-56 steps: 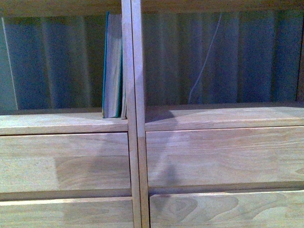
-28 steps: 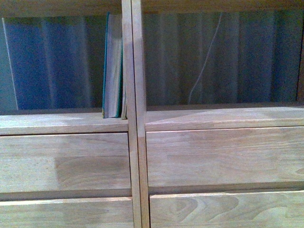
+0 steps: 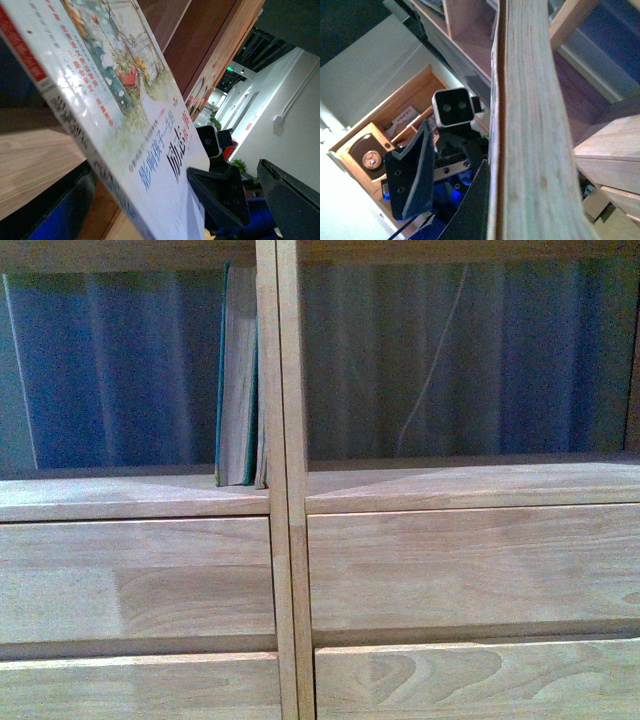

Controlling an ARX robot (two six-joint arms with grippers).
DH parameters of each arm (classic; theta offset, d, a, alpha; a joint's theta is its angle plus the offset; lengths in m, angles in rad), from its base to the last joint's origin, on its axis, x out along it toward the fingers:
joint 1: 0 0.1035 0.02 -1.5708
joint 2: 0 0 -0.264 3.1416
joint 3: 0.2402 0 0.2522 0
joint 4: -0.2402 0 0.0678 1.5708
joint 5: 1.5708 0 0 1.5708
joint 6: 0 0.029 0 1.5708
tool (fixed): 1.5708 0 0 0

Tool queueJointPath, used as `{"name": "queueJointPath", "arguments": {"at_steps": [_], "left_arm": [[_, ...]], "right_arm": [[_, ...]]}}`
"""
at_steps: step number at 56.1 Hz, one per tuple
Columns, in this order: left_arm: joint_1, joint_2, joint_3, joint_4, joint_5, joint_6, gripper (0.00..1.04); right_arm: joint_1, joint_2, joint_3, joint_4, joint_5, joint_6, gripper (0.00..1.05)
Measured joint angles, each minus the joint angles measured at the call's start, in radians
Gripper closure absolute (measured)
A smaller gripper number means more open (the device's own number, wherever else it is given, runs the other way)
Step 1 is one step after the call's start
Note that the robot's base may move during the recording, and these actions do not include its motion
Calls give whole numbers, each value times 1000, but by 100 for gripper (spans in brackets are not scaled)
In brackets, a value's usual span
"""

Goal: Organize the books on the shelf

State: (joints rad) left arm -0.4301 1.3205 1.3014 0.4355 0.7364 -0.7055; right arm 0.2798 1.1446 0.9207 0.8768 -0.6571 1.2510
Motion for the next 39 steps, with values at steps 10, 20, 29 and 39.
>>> {"name": "queueJointPath", "arguments": {"at_steps": [10, 20, 29, 39], "left_arm": [[-7, -8, 0, 16, -39, 50, 23], [-4, -15, -9, 68, -72, 66, 50], [21, -25, -21, 125, -79, 45, 75], [37, -65, -60, 164, -56, 8, 98]], "right_arm": [[63, -24, 0, -29, 55, -54, 98], [79, -32, 0, -39, 67, -73, 98], [93, -33, 0, -44, 66, -88, 96], [103, -33, -8, -60, 61, -97, 65]]}}
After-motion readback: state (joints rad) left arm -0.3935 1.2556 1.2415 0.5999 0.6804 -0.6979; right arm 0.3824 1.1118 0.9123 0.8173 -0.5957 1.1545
